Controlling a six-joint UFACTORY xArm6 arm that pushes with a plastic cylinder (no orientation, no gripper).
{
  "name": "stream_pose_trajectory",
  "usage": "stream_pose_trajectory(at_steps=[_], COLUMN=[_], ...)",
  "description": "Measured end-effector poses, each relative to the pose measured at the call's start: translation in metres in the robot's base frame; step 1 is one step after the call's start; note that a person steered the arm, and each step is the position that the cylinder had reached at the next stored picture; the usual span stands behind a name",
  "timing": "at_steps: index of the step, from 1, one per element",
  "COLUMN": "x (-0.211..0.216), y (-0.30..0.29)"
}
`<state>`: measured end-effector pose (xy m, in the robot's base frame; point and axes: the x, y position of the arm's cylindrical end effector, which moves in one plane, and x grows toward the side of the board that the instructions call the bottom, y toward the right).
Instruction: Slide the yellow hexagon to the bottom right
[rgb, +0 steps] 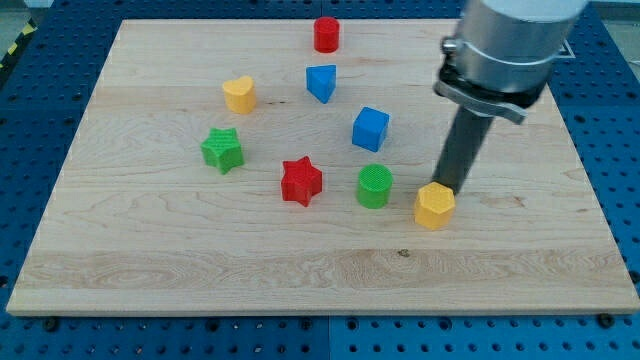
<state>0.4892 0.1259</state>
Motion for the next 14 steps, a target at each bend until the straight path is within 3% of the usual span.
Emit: stream_pose_trajectory(at_steps=[1, 3, 4, 6, 7, 14], x=[-0.016, 0.025, 0.027, 0.027, 0.039, 0.09], y=[-0.014, -0.049, -0.049, 0.043, 0.058, 0.058])
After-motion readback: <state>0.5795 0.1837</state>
